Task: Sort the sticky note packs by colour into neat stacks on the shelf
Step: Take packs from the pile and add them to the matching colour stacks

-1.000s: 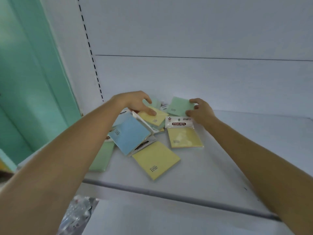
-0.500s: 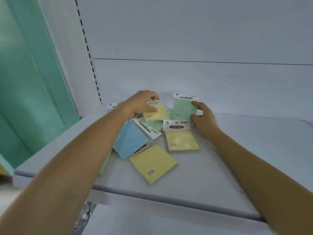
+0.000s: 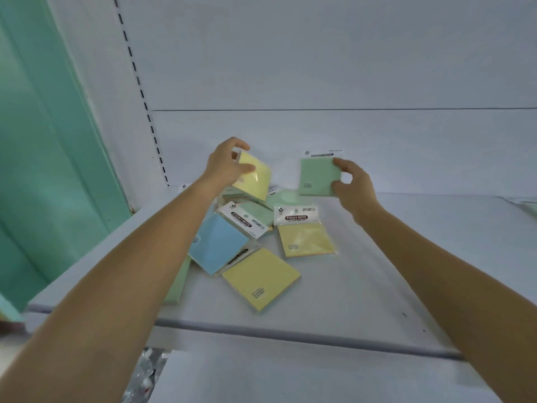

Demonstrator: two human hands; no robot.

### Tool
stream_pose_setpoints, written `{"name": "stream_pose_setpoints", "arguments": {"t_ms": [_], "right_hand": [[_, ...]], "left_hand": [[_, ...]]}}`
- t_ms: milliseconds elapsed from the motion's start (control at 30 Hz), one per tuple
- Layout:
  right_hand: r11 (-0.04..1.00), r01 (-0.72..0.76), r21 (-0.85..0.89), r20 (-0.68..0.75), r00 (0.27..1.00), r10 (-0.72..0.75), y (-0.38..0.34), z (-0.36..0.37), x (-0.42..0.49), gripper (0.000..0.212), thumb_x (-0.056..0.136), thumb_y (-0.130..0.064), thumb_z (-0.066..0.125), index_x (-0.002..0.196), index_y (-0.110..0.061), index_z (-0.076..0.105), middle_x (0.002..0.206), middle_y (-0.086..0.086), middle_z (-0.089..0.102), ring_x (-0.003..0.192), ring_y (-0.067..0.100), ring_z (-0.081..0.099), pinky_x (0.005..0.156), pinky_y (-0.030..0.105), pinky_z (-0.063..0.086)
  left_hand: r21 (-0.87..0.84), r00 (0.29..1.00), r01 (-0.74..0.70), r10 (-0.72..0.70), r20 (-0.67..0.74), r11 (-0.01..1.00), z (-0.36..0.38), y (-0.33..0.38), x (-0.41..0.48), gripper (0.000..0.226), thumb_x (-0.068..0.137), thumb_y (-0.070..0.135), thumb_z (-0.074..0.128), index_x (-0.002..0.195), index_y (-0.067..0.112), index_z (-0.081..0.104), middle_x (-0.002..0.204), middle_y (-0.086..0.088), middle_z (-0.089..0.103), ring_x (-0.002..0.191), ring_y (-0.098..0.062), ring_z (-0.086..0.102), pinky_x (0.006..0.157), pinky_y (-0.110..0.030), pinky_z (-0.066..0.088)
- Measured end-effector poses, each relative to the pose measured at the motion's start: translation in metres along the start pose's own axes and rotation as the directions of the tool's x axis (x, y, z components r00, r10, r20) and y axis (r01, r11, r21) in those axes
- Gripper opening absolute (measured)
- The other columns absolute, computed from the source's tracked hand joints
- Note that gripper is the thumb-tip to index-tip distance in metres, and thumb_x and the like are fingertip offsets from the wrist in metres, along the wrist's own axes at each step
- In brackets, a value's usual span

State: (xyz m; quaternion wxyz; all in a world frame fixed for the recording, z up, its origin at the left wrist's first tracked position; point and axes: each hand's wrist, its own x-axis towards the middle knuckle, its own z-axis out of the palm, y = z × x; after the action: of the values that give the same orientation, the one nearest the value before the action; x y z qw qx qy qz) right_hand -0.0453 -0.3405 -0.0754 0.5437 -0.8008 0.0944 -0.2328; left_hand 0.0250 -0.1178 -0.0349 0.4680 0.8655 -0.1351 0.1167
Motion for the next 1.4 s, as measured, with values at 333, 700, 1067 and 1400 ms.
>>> {"name": "stream_pose_setpoints", "arguments": {"t_ms": [333, 700, 1067, 1400], "right_hand": [[0.991, -0.131, 0.001, -0.206, 0.97, 0.129, 0.029, -0.149, -0.042, 0.052, 0.086, 0.006, 0.042, 0.133, -0.017, 0.048, 0.137, 0.003, 0.048, 0.104, 0.018, 0.048, 0.102, 0.04, 0.046], [0.959, -0.18, -0.218, -0.296, 0.949, 0.11, 0.101, -0.381, -0.068, 0.052, 0.087, 0.005, 0.042, 0.135, -0.016, 0.046, 0.141, 0.004, 0.045, 0.113, 0.017, 0.046, 0.085, 0.021, 0.037], [0.971, -0.194, -0.139, -0.217, 0.963, 0.161, 0.127, -0.416, -0.005, 0.05, 0.086, 0.004, 0.043, 0.134, -0.011, 0.046, 0.132, 0.009, 0.05, 0.099, 0.017, 0.045, 0.087, 0.029, 0.046], [0.784, -0.164, -0.599, -0.066, 0.986, 0.155, 0.147, -0.381, 0.033, 0.046, 0.09, -0.012, 0.042, 0.136, -0.016, 0.045, 0.137, 0.017, 0.046, 0.131, 0.033, 0.029, 0.104, 0.034, 0.033]], "left_hand": [[-0.335, 0.98, -0.147, 0.182, 0.078, 0.931, 0.115, 0.093, -0.024, 0.027, 0.075, 0.009, 0.073, 0.097, 0.016, 0.058, 0.104, -0.001, 0.053, 0.1, -0.011, 0.049, 0.072, -0.028, 0.052], [-0.522, 0.97, 0.093, 0.04, 0.238, 0.848, 0.311, 0.221, -0.098, 0.047, 0.082, 0.008, 0.067, 0.126, 0.003, 0.053, 0.129, -0.011, 0.049, 0.092, -0.02, 0.054, 0.047, -0.006, 0.046], [-0.504, 0.944, 0.313, -0.204, 0.26, 0.805, 0.357, 0.229, -0.091, 0.048, 0.083, 0.002, 0.052, 0.13, 0.012, 0.051, 0.12, -0.004, 0.052, 0.085, -0.019, 0.051, 0.061, -0.022, 0.037], [-0.523, 0.956, 0.269, -0.16, 0.246, 0.809, 0.363, 0.236, -0.061, 0.047, 0.083, 0.001, 0.05, 0.128, 0.016, 0.052, 0.113, 0.0, 0.052, 0.078, -0.014, 0.052, 0.061, -0.022, 0.036]]}}
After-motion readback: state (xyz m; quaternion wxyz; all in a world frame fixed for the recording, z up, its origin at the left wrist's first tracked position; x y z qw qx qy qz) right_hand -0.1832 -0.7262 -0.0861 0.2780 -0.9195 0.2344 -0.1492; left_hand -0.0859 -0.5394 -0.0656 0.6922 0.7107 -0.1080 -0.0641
